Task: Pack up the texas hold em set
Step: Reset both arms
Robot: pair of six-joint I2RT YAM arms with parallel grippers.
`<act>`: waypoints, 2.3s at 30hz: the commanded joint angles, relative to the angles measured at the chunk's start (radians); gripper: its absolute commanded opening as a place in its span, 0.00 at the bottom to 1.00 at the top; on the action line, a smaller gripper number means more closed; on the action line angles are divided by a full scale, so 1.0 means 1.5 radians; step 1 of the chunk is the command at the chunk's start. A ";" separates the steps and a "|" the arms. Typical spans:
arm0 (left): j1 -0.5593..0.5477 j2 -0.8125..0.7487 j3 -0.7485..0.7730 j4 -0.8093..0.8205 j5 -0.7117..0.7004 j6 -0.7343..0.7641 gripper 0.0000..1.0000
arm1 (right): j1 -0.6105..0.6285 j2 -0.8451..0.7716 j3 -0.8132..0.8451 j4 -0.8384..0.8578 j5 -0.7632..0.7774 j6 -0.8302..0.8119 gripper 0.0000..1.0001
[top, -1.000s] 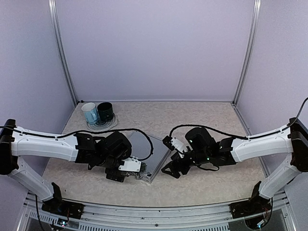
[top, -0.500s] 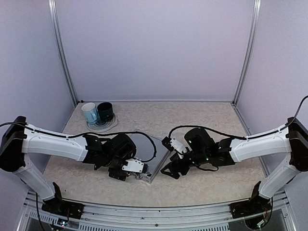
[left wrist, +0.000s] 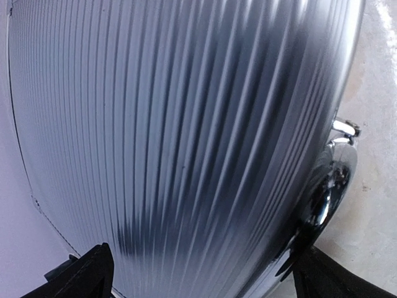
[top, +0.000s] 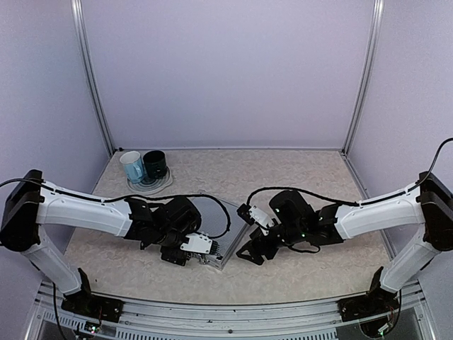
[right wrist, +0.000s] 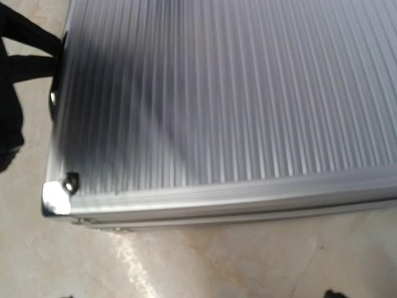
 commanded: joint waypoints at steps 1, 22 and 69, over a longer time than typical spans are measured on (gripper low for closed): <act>0.009 0.024 0.013 -0.019 0.038 -0.003 0.99 | -0.008 0.014 0.008 0.006 -0.004 0.005 0.86; 0.008 0.032 -0.023 0.097 0.019 -0.030 0.99 | -0.009 0.016 -0.002 0.006 -0.003 0.008 0.85; 0.312 -0.513 -0.221 0.352 -0.147 -0.724 0.99 | -0.254 -0.280 0.006 -0.123 0.261 -0.015 0.99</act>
